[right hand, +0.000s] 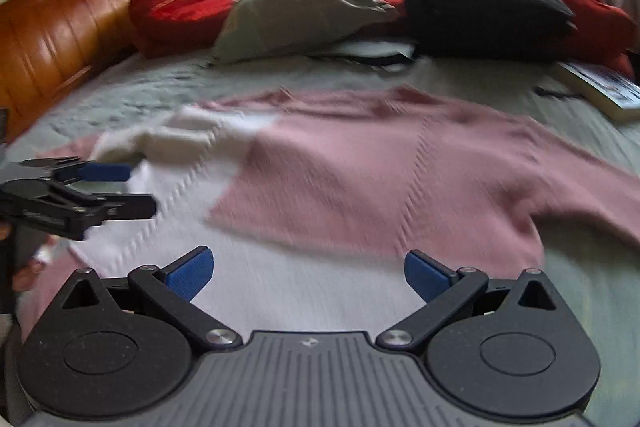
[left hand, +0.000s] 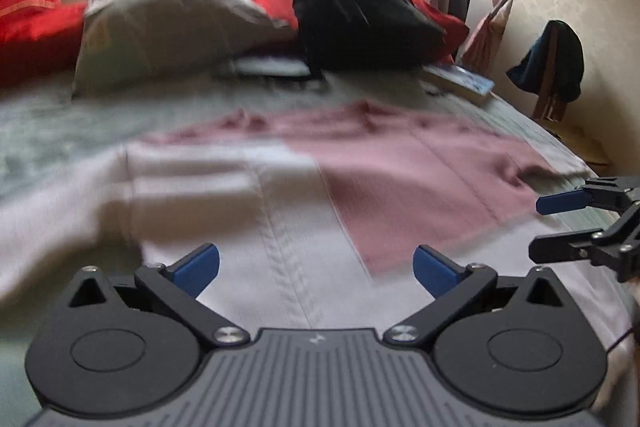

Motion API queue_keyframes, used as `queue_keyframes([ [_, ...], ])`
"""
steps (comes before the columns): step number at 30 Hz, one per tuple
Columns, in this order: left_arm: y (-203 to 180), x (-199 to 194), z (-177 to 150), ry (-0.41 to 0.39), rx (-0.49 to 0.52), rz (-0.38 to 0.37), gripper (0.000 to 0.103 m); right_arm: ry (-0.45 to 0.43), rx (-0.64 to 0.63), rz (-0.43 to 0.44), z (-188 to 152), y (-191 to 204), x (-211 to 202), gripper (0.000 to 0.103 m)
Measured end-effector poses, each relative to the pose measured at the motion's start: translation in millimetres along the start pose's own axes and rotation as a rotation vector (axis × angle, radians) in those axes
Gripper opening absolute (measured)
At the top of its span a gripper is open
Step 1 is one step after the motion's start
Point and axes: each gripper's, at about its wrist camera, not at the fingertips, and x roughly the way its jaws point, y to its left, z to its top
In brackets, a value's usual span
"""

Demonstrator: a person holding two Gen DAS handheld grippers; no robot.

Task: Fold clothes
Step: 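Move the open right gripper to the edge of the pink sleeve, then close the right gripper on the pink sleeve edge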

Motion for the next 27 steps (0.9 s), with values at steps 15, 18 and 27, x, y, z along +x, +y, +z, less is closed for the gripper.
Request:
queue_keyframes([
  [15, 38, 53, -12, 0.060, -0.085, -0.107, 0.102, 0.031, -0.154, 0.052, 118, -19, 133, 0.082],
  [18, 41, 48, -13, 0.058, -0.090, -0.106, 0.102, 0.047, -0.196, 0.038, 140, -19, 166, 0.074],
  [27, 51, 25, -11, 0.024, -0.081, -0.017, 0.102, 0.084, -0.278, 0.235, 182, 2, 246, 0.065],
])
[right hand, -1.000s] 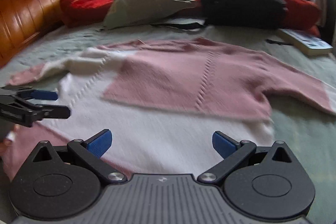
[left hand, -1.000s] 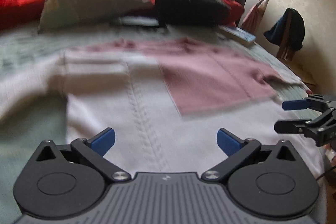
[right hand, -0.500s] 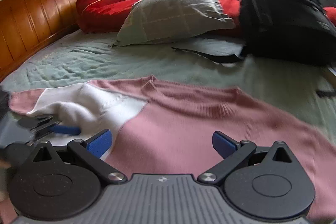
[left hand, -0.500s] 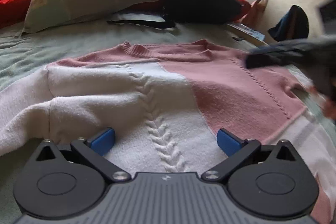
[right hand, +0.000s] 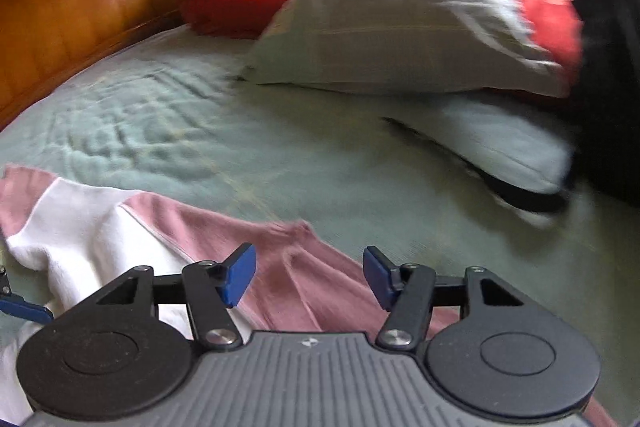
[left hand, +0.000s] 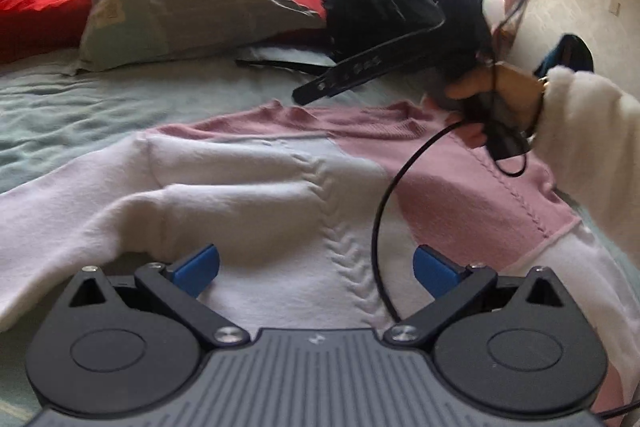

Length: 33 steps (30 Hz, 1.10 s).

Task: Fold clothes
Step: 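Close the right gripper on the pink sleeve edge, then pull the pink sleeve outward from the body with the right gripper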

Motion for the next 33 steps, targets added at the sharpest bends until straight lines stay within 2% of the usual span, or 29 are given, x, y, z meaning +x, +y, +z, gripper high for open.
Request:
queue_keyframes([
  [3, 7, -3, 1, -0.005, -0.020, 0.016, 0.102, 0.021, -0.052, 0.010, 6, 4, 23, 0.065],
  [7, 12, -7, 2, -0.016, -0.031, 0.000, 0.102, 0.042, -0.142, -0.004, 5, 10, 45, 0.066],
  [11, 11, -9, 2, -0.021, -0.031, -0.017, 0.102, 0.042, -0.174, 0.010, 3, 11, 50, 0.066],
  [14, 10, -8, 1, -0.021, -0.031, -0.015, 0.102, 0.056, -0.161, 0.030, 3, 13, 49, 0.053],
  [16, 10, -9, 1, -0.021, -0.032, -0.013, 0.102, 0.059, -0.175, 0.044, 2, 19, 45, 0.022],
  [18, 10, -9, 1, -0.022, -0.033, -0.015, 0.102, 0.056, -0.196, 0.044, 1, 26, 42, 0.019],
  [23, 13, -10, 1, -0.030, -0.043, -0.020, 0.102, -0.010, -0.202, -0.037, 11, 29, 37, 0.016],
  [26, 15, -15, 1, -0.055, -0.059, -0.054, 0.102, -0.043, -0.172, -0.066, 21, 23, 37, 0.016],
  [30, 15, -16, 1, -0.063, -0.064, -0.078, 0.102, 0.029, -0.135, -0.059, 18, 16, 56, 0.016],
  [32, 15, -16, 1, -0.063, -0.062, -0.072, 0.102, 0.032, -0.105, -0.057, 16, 12, 55, 0.021],
  [33, 15, -17, 1, -0.065, -0.063, -0.072, 0.102, 0.030, -0.081, -0.050, 18, 9, 51, 0.029],
])
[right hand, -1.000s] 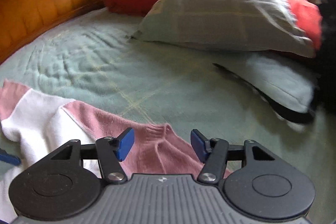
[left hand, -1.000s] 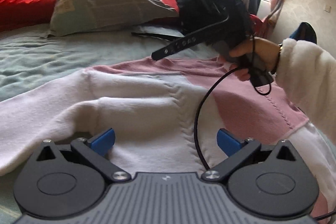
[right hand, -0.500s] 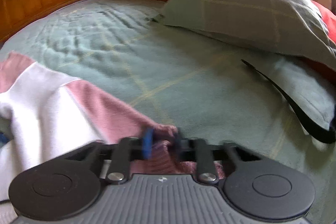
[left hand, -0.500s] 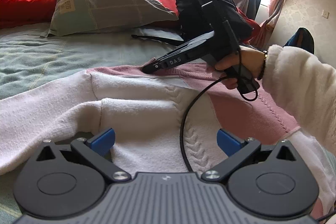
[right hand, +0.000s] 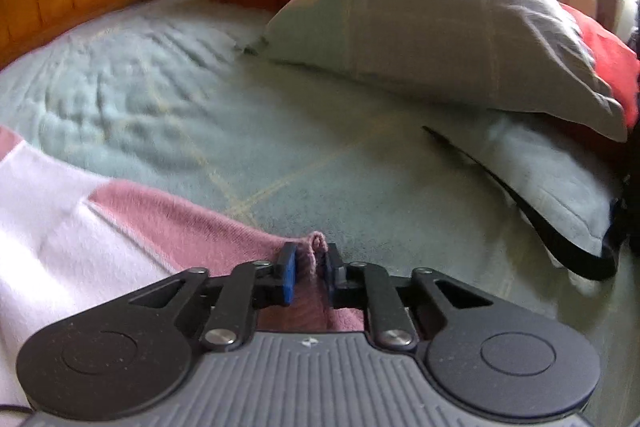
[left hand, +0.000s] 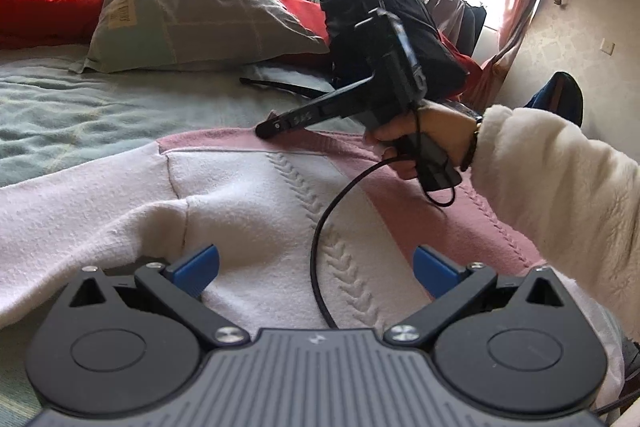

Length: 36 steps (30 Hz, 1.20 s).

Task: Fold clothes
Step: 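Pull the pink sleeve outward from the body with the right gripper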

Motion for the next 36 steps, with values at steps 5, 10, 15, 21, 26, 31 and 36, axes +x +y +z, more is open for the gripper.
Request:
queue_keyframes([
  [5, 3, -3, 1, -0.015, -0.012, -0.020, 0.102, -0.044, 0.008, -0.054, 3, -17, -45, 0.038],
  [10, 0, -2, 0, -0.009, -0.002, -0.028, 0.102, 0.018, 0.034, -0.136, -16, -46, -67, 0.045],
  [15, 0, 1, 0, 0.002, 0.001, -0.019, 0.102, 0.079, 0.048, -0.110, -47, -62, -57, 0.055],
  [21, 1, 7, -2, 0.023, 0.004, -0.004, 0.102, 0.059, 0.046, -0.047, -62, -57, -55, 0.018],
  [26, 1, 7, -2, 0.025, 0.006, 0.003, 0.102, -0.001, -0.016, -0.147, -59, -40, -60, 0.009],
  [31, 1, 8, -3, 0.028, 0.005, 0.006, 0.102, -0.002, 0.060, -0.201, -51, -51, -50, 0.009],
  [36, 1, 8, -3, 0.032, 0.005, 0.008, 0.102, -0.012, 0.112, -0.196, -48, -49, -56, 0.018],
])
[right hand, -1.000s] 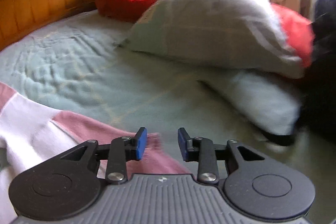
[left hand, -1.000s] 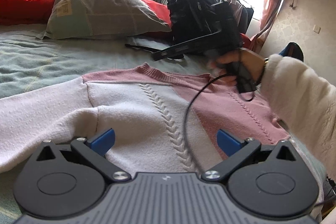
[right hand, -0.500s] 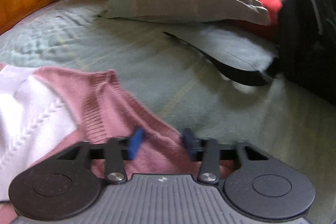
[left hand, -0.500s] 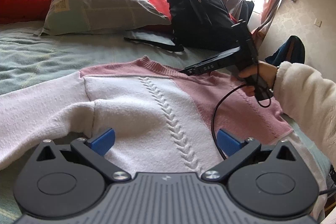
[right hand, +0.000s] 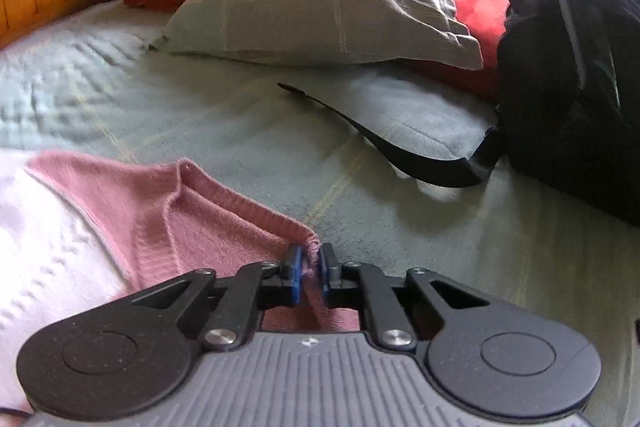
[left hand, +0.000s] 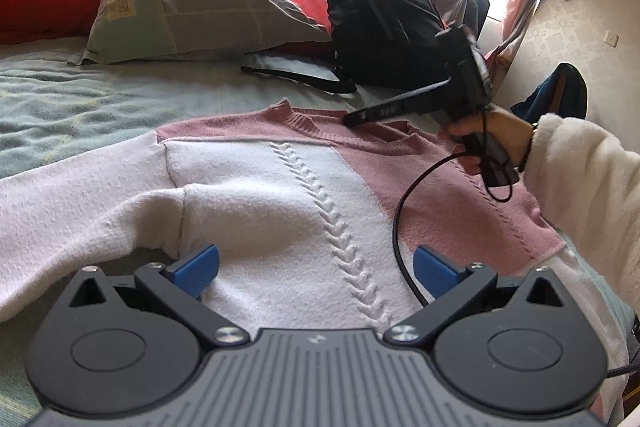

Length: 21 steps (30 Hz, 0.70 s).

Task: Fold clothes
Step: 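Pull the pink sleeve outward from the body with the right gripper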

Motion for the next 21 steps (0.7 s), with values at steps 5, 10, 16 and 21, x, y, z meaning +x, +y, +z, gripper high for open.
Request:
queue_keyframes([
  [5, 0, 0, 0, 0.001, -0.002, 0.004, 0.102, -0.014, 0.113, -0.014, 6, -13, -34, 0.037],
  [10, 0, 0, 0, 0.003, -0.001, 0.004, 0.102, 0.082, 0.335, 0.016, -11, -35, -36, 0.038],
  [16, 1, 4, 0, 0.018, 0.001, 0.024, 0.102, 0.128, 0.466, -0.091, -27, -57, -21, 0.038],
  [21, 0, 3, -1, 0.018, 0.005, 0.025, 0.102, 0.076, 0.341, -0.295, -16, -48, -12, 0.039],
])
